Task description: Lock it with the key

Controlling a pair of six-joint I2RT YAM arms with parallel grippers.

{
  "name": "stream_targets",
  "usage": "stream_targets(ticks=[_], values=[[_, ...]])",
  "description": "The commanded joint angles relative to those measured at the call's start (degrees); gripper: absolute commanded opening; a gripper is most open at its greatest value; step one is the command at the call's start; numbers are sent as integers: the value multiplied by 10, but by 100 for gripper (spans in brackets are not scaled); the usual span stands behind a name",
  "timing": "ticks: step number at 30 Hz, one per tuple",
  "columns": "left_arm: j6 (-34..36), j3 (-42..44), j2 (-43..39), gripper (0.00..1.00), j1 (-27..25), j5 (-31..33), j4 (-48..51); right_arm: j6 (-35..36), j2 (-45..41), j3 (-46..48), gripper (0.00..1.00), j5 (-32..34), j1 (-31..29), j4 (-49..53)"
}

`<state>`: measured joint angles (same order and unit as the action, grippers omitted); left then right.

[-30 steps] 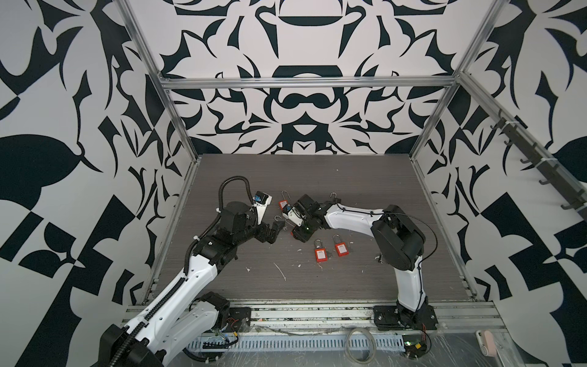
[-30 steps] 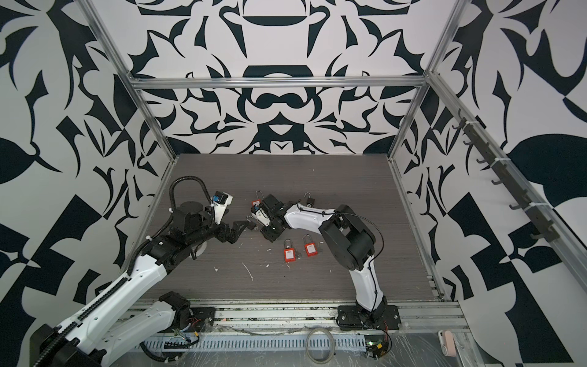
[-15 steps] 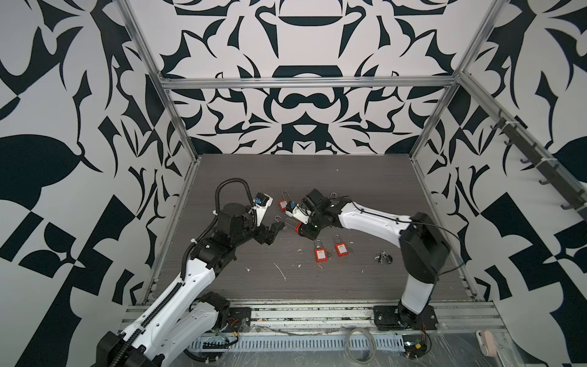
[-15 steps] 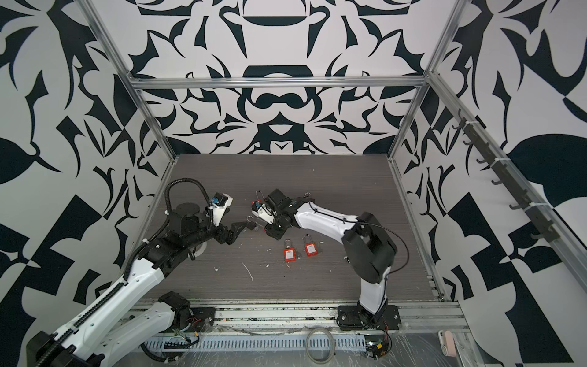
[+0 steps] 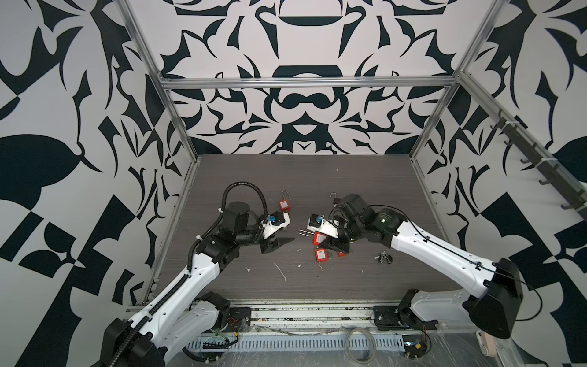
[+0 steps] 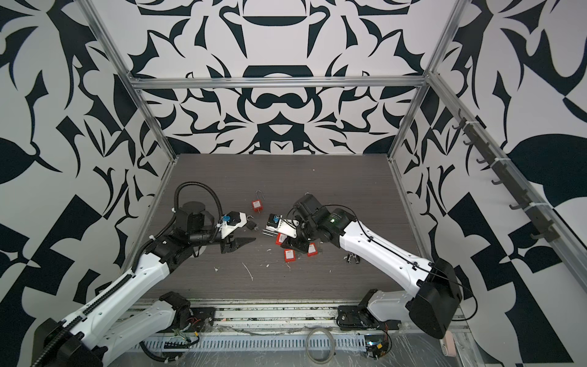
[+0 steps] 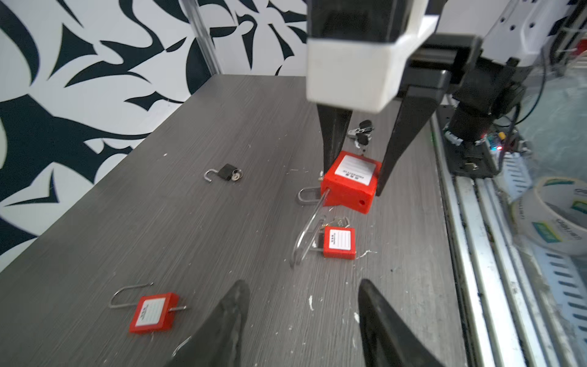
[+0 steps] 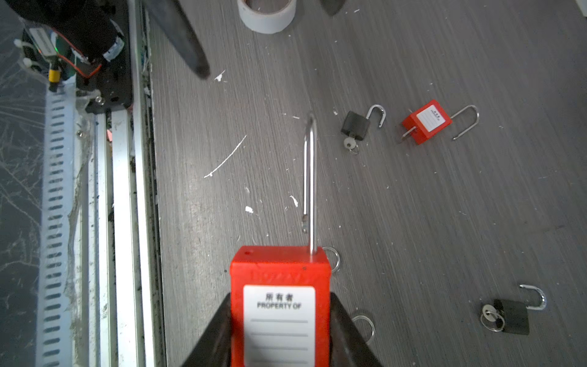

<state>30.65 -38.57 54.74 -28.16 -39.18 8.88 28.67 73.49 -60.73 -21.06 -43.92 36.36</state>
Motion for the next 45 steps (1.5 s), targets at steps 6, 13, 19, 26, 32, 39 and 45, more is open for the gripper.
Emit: stream_targets(ticks=[6, 13, 19, 26, 32, 39, 45], values=[[64, -32, 45, 51, -27, -39, 10, 20, -21, -4, 21, -31, 0, -2], [63, -36, 66, 44, -36, -32, 14, 18, -23, -2, 19, -58, -1, -19], [78, -47, 73, 37, -35, -29, 46, 21, -32, 0, 19, -62, -1, -28], [75, -50, 84, 15, -35, -48, 50, 22, -33, 0, 20, -69, -1, -33], [74, -56, 86, 0, -35, -76, 63, 23, -26, -3, 23, -73, -1, -41], [67, -53, 70, 0, -35, -106, 83, 12, -5, -38, 55, -77, -1, 54], [49, -34, 39, 0, -38, -105, 75, -2, -5, -38, 56, -55, -1, 60]])
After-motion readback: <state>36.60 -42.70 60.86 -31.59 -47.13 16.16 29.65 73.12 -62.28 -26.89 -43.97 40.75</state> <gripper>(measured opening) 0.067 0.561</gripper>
